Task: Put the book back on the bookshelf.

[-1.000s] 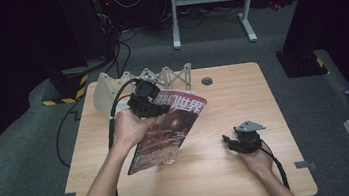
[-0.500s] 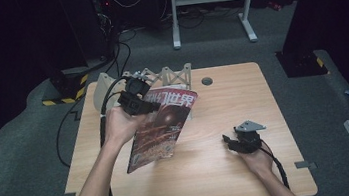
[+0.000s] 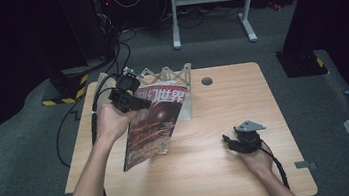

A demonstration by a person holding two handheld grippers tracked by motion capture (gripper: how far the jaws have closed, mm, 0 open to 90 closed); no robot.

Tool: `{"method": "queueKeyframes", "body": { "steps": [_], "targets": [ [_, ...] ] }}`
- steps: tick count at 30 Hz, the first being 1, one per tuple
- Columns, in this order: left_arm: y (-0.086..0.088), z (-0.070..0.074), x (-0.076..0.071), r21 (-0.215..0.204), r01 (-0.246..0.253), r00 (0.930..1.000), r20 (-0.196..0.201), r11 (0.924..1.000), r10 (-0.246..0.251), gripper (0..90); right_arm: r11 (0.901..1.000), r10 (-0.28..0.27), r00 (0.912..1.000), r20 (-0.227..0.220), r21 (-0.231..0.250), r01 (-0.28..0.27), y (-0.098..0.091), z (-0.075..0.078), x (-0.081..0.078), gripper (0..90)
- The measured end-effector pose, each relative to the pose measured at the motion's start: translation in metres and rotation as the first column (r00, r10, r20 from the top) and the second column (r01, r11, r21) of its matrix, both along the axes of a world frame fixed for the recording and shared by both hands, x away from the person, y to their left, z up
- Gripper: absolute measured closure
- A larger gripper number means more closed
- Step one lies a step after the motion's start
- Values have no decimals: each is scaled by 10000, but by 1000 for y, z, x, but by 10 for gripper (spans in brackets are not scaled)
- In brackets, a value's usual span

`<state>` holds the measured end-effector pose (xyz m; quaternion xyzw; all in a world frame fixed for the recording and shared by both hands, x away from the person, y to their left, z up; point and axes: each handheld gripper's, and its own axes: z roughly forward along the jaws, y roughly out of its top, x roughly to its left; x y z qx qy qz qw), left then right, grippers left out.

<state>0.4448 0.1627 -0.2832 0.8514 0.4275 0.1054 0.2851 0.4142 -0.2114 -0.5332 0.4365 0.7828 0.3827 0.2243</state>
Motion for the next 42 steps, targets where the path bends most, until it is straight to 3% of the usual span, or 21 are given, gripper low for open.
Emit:
{"method": "queueKeyframes", "body": {
  "steps": [21, 28, 42],
  "targets": [
    [38, 9, 16, 370, -1021, 9935, -459, 9941, 1038, 825, 10000, -5, 10000, 31, -21, 5, 0, 0, 0, 399],
    [55, 11, 20, 396, -1517, 9862, -609, 9876, 1539, 824, 10000, -8, 10000, 47, -27, 9, 0, 0, 0, 399],
    [73, 21, 24, 888, -2087, 9729, -829, 9739, 2160, 824, 10000, -32, 10000, 32, -2, 32, 0, 0, 0, 399]
  ]
}}
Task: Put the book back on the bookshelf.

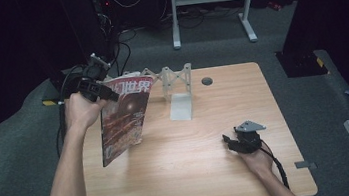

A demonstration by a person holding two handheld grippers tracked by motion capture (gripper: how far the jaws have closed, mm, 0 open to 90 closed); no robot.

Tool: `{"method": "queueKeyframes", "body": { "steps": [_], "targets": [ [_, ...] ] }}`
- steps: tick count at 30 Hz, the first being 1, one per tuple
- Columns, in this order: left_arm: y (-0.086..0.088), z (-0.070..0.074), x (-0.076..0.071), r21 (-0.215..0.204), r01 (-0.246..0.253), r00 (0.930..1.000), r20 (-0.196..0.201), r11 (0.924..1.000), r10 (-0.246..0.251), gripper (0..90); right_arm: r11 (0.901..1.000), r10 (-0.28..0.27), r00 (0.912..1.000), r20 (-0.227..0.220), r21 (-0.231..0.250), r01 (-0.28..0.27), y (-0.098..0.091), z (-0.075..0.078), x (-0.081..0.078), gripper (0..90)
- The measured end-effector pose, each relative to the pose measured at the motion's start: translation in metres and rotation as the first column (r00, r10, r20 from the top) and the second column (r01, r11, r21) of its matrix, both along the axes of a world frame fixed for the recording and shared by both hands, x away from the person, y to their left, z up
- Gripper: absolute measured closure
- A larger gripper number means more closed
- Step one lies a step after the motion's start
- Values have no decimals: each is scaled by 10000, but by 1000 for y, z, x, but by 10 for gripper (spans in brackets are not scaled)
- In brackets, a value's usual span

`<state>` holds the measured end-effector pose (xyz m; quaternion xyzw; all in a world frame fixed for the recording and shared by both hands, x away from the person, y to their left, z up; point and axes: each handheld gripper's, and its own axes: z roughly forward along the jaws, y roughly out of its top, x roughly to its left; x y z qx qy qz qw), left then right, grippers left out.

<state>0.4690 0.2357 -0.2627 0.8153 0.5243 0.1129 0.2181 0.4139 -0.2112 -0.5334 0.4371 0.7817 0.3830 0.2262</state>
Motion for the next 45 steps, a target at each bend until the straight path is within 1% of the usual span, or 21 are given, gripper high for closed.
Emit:
{"method": "queueKeyframes", "body": {
  "steps": [3, 8, 12, 14, 17, 21, 27, 32, 34, 35, 37, 38, 39, 40, 41, 42, 44, 45],
  "targets": [
    [2, 1, 0, 5, -47, 10000, -5, 10000, 47, 824, 10000, 3, 10000, 3, -2, -3, 0, 0, 0, 399],
    [13, 1, 3, -133, -384, 9992, -55, 9992, 383, 824, 10000, 20, 10000, 14, -20, -20, 0, 0, 0, 399],
    [20, -1, 3, -317, -640, 9979, 67, 9974, 643, 825, 10000, 22, 10000, 13, -20, -22, 0, 0, 0, 399],
    [27, -2, 4, -489, -884, 9959, 160, 9949, 893, 827, 10000, 25, 10000, 13, -25, -25, 0, 0, 0, 399],
    [34, -2, 4, -605, -1096, 9935, 233, 9921, 1112, 828, 10000, 27, 10000, 14, -28, -27, 0, 0, 0, 399],
    [38, -2, 4, -637, -1262, 9912, 329, 9900, 1285, 830, 10000, 8, 10000, 4, -15, -8, 0, 0, 0, 399],
    [46, -4, 4, -850, -1532, 9857, 574, 9845, 1584, 831, 10000, 6, 10000, 4, -18, -6, 0, 0, 0, 398],
    [50, -9, 6, -1015, -1776, 9812, 577, 9789, 1840, 832, 10000, 9, 10000, 9, -22, -8, 0, 0, 0, 398],
    [51, -10, 6, -1008, -1815, 9802, 611, 9782, 1882, 832, 10000, 12, 10000, 13, -26, -12, 0, 0, 0, 398],
    [52, -12, 6, -1050, -1947, 9757, 810, 9752, 2035, 832, 10000, 19, 10000, 20, -31, -19, 0, 0, 0, 398],
    [54, -13, 4, -1240, -2117, 9688, 1045, 9694, 2249, 832, 10000, 21, 10000, 21, -29, -21, 0, 0, 0, 398],
    [54, -13, 4, -1240, -2117, 9688, 1045, 9694, 2249, 832, 10000, 21, 10000, 21, -29, -21, 0, 0, 0, 398],
    [57, -14, 3, -1401, -2245, 9617, 1280, 9644, 2424, 833, 10000, 11, 10000, 10, -21, -11, 0, 0, 0, 398],
    [58, -14, 2, -1412, -2290, 9588, 1383, 9631, 2482, 833, 10000, 9, 10000, 10, -19, -9, 0, 0, 0, 398],
    [59, -14, 2, -1519, -2345, 9561, 1423, 9602, 2560, 833, 10000, 22, 10000, 21, -30, -22, 0, 0, 0, 398],
    [61, -15, 1, -1482, -2363, 9544, 1501, 9603, 2580, 833, 10000, 3, 10000, 2, -12, -3, 0, 0, 0, 398],
    [62, -16, 1, -1553, -2443, 9511, 1540, 9572, 2677, 834, 10000, 12, 10000, 8, -18, -12, 0, 0, 0, 398],
    [62, -17, 1, -1652, -2493, 9490, 1547, 9542, 2747, 834, 10000, 10, 10000, 8, -16, -10, 0, 0, 0, 398]
  ]
}}
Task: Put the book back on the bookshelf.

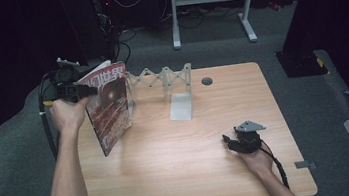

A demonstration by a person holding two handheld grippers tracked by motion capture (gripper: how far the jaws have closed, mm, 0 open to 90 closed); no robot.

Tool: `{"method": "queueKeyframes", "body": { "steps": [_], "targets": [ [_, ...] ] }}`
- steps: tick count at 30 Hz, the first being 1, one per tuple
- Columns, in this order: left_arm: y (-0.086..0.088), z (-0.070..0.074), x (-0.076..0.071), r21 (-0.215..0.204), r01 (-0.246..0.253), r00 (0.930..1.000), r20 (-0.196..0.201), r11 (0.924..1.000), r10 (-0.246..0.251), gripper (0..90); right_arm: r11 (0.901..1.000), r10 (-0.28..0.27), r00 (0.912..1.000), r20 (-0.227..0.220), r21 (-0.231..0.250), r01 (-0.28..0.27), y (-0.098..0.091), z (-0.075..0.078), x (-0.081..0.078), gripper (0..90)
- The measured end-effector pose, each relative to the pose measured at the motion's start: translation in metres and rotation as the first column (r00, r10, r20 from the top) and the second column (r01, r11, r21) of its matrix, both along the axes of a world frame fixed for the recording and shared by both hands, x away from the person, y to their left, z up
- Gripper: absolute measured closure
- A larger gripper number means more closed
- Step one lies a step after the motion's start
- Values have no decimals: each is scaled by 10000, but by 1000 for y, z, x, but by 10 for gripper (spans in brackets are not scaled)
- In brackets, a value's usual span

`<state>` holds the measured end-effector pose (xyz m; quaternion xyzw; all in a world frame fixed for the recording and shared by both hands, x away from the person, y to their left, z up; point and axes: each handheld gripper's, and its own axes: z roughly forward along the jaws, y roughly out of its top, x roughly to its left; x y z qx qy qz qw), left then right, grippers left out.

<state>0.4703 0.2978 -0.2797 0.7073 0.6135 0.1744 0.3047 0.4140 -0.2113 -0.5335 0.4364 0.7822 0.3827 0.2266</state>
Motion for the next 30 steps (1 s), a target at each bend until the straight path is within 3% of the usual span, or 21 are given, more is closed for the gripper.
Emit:
{"method": "queueKeyframes", "body": {
  "steps": [6, 10, 19, 25, 28, 30],
  "targets": [
    [-3, -5, 1, -16, -124, 9995, 297, 9999, 125, 835, 10000, 3, 10000, 7, 2, -3, 0, 0, 0, 398],
    [-7, -6, 0, 190, -121, 9965, 834, 9997, 104, 836, 10000, 4, 10000, 9, 0, -4, 0, 0, 0, 398],
    [-8, -13, 0, -98, -458, 9895, 1370, 9989, 468, 836, 10000, 3, 10000, 3, 1, -3, 0, 0, 0, 398],
    [-12, -18, 2, -32, -649, 9833, 1702, 9979, 645, 836, 10000, -2, 10000, 2, 2, 2, 0, 0, 0, 398],
    [-16, -19, 3, 58, -729, 9763, 2047, 9973, 702, 836, 10000, 6, 10000, 15, 9, -6, 0, 0, 0, 398],
    [-16, -22, 4, -136, -896, 9715, 2190, 9959, 904, 837, 10000, 10, 10000, 13, 6, -10, 0, 0, 0, 397]
  ]
}}
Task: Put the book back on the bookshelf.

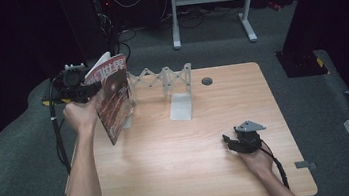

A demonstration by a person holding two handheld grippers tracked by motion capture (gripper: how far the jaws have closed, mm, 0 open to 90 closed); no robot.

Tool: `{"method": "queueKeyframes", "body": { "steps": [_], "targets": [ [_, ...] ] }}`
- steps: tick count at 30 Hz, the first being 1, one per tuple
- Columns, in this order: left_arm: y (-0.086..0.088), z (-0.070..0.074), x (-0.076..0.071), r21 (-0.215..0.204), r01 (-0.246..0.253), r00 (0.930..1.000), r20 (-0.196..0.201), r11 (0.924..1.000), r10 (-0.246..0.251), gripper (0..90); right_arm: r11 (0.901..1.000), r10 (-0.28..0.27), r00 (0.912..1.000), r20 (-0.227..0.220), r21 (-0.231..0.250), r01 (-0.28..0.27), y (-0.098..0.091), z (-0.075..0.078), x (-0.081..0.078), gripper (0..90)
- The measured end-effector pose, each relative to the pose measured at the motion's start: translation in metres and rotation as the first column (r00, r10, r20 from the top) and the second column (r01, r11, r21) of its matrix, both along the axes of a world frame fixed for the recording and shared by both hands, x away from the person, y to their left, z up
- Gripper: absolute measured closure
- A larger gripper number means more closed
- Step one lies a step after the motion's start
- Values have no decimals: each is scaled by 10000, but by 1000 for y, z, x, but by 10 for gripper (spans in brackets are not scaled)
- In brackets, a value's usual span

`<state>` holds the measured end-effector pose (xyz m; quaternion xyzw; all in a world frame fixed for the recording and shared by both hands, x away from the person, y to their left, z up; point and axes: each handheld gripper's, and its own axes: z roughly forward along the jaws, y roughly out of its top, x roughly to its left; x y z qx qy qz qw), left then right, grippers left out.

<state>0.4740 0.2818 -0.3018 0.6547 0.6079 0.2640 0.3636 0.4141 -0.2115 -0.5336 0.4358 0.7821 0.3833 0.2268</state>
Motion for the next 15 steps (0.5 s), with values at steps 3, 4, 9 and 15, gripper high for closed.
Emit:
{"method": "queueKeyframes", "body": {
  "steps": [3, 4, 9, 15],
  "targets": [
    [1, -4, 1, -166, -138, 9998, 137, 9998, 140, 837, 10000, -2, 10000, 0, 0, 2, 0, 0, 0, 397],
    [2, -6, 1, -147, -139, 9997, 187, 9998, 142, 836, 10000, 4, 10000, 9, -5, -4, 0, 0, 0, 397],
    [2, -12, 2, -234, -231, 9990, 369, 9995, 239, 837, 10000, 0, 10000, 10, -5, 0, 0, 0, 0, 397],
    [-3, -24, 6, -479, -186, 9976, 663, 9987, 217, 837, 10000, -24, 10000, 1, 3, 24, 0, 0, 0, 397]
  ]
}}
